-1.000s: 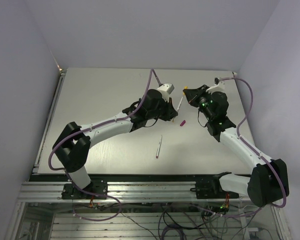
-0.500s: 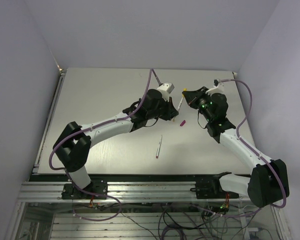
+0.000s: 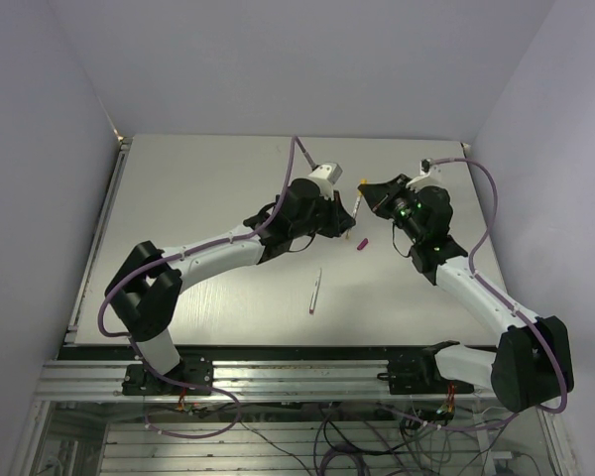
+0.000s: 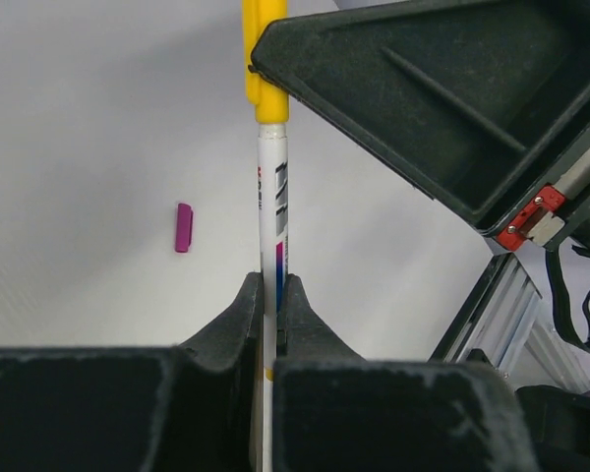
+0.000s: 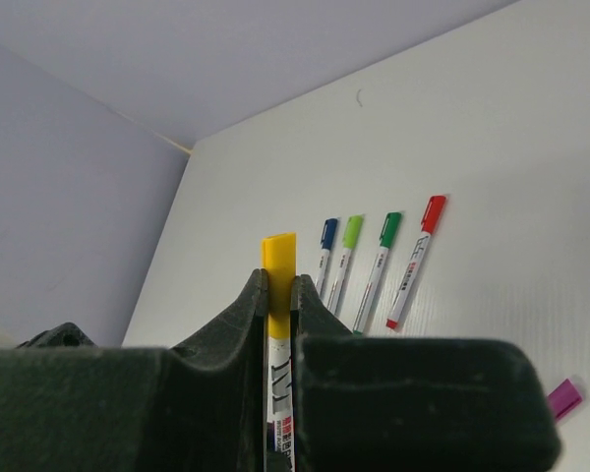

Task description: Insert the pens into the pen caps

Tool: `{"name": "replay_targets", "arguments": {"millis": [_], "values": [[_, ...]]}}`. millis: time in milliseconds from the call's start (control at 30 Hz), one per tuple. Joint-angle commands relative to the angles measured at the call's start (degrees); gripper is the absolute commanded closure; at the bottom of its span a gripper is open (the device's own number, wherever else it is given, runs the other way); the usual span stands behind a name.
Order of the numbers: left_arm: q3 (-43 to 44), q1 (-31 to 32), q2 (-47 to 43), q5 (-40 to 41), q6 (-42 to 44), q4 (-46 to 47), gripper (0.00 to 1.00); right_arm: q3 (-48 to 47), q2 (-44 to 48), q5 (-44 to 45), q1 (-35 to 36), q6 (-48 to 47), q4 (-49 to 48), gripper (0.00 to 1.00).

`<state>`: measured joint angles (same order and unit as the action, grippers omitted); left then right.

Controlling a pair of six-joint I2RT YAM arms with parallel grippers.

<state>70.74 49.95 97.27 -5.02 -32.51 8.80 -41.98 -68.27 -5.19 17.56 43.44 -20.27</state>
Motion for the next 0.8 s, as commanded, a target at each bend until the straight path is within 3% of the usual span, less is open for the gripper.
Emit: {"name": "replay_targets", "arguments": {"millis": [0, 300, 533, 767], "values": [[-0.7, -0.6, -0.9, 1.9, -2.5, 8.0, 0.93, 0.3, -0.1, -8.0, -0.1, -1.0, 1.5, 1.00], [-0.4, -3.3, 0.0, 3.0, -6.8, 13.2, 0.93, 0.9, -0.2, -15.0, 0.2, -5.1, 8.1, 1.00], [0.8, -6.7, 1.5, -0.5, -10.8, 21.9, 0.93, -0.1, -1.6, -13.1, 1.9, -9.0, 14.9, 1.00], [5.6, -9.3, 2.8, -1.0, -9.5, 22.4, 0.93, -1.5, -4.0, -11.4, 3.8, -12.0, 20.6, 1.00]]}}
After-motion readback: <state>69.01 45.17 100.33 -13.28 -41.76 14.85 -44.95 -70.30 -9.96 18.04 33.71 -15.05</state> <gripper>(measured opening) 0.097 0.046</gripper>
